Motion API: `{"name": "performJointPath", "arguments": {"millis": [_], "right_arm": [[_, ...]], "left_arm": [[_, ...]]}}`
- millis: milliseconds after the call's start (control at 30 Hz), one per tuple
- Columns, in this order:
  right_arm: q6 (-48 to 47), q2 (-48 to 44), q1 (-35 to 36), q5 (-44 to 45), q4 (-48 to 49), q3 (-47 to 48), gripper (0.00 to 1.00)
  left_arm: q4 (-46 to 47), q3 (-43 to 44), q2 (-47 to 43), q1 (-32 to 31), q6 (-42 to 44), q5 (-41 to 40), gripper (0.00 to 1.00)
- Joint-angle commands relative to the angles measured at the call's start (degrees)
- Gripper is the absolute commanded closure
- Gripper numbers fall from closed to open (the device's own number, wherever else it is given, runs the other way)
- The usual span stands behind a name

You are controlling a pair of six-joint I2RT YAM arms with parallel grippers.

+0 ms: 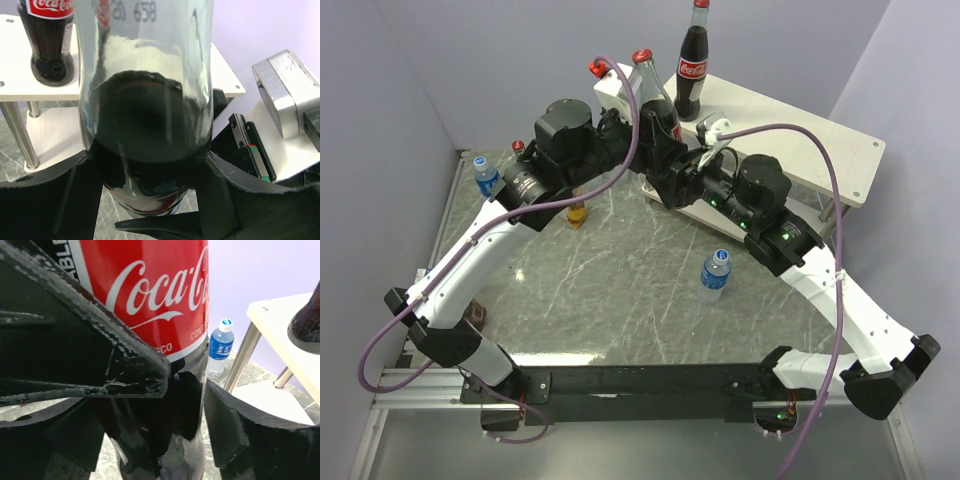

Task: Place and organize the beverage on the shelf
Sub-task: Pick up the drink from the center of the board.

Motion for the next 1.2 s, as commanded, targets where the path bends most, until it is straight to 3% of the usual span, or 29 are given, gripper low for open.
{"name": "performJointPath", "arguments": {"millis": [0, 100, 133, 233, 300, 433, 533, 933, 1167], "right_arm": [[0.20, 0.80, 0.23, 2.20, 1.49, 3.64, 0.28], [0.38, 1.42, 0.32, 0.97, 0.17, 4.70, 0.50], [0.55, 1.51, 0.32, 0.18, -0.44, 4.79, 0.68], [0.82, 0.81, 0.23, -0.79, -0.45, 4.09, 0.89], [0.82, -0.50, 0.06, -1.15, 0.25, 2.78, 0.97], [0.82, -2.44, -0.82, -3.17, 2.10, 0.84, 1.00], [2.93, -3.68, -1.70, -5.36, 2.89, 0.13, 1.00], [3.37, -5.87, -2.14, -9.41, 4.04, -1.71, 1.00], [5.56, -6.31, -3.46, -11.78, 4.74, -1.54, 1.00]], "left_arm": [[16.19, 3.36, -3.28, -0.58, -1.99, 0.37, 1.00], [16.01, 3.18, -3.19, -0.67, -1.64, 0.19, 1.00], [16.01, 3.09, -3.28, -0.67, -1.72, 0.37, 1.00], [16.36, 2.65, -3.89, -0.67, -2.16, 0.37, 1.00], [16.89, 2.21, -4.51, -0.67, -2.78, 0.28, 0.96], [18.47, 0.72, -5.65, -0.67, -4.36, 0.98, 0.59], [19.52, 0.02, -6.18, -0.67, -5.59, 1.42, 0.41], [21.37, 0.45, -5.30, -0.67, -7.44, 4.24, 0.14], [20.49, 1.51, -4.42, -0.67, -7.44, 4.94, 0.12]]}}
